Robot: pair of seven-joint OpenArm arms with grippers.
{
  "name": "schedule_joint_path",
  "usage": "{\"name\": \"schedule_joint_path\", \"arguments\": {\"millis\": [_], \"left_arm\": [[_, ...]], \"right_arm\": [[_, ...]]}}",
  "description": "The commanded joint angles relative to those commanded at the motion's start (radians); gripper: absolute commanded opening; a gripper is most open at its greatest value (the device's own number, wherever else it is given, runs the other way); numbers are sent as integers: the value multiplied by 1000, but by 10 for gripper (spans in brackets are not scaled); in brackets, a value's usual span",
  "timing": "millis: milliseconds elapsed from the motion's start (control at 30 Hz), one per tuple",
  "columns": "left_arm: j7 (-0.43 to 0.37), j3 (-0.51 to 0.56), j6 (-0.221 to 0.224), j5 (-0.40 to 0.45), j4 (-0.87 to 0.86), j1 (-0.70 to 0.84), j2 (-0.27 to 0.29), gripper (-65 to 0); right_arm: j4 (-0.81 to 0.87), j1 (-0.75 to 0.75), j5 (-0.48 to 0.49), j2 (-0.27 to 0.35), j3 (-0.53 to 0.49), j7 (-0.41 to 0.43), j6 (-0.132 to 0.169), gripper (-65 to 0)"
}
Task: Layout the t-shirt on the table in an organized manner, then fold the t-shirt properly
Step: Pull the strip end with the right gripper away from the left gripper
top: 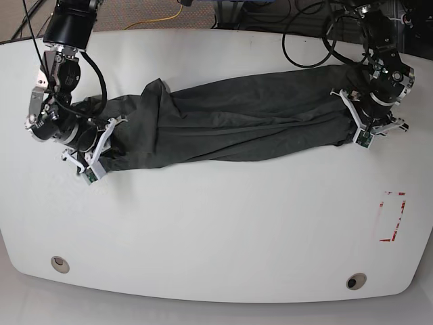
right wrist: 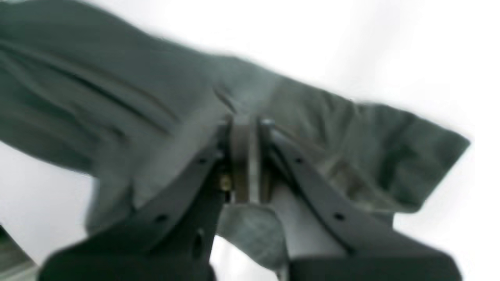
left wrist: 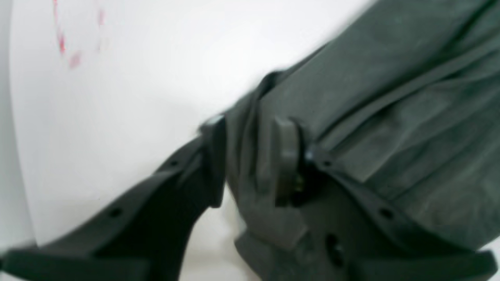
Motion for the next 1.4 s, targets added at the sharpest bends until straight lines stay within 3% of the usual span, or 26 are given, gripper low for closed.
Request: {"name": "schedule_joint_path", "arguments": {"millis": [233, 467, 600, 867, 1100, 1400], "left_arm": [[-15, 3, 0, 2, -40, 37, 18, -526], [-15, 35, 0, 2, -152, 35, -26, -526], [-9, 92, 0, 2, -193, 35, -80, -526], [-14, 196, 0, -2, -290, 5, -175, -525], [-14, 209, 0, -6, -347, -71, -210, -525], [-8, 207, 0, -6, -310, -109, -210, -524]], "right_arm": [[-135, -11, -189, -34, -21, 157, 0, -609], [-318, -9, -318, -43, -23, 391, 0, -609], [-405, -11, -358, -37, -20, 496, 0, -609], [-420, -57, -358, -21, 40, 499, 0, -610], [-315, -147, -364, -29, 94, 496, 0, -610], [-232, -203, -361, -58, 114, 428, 0, -610]]}}
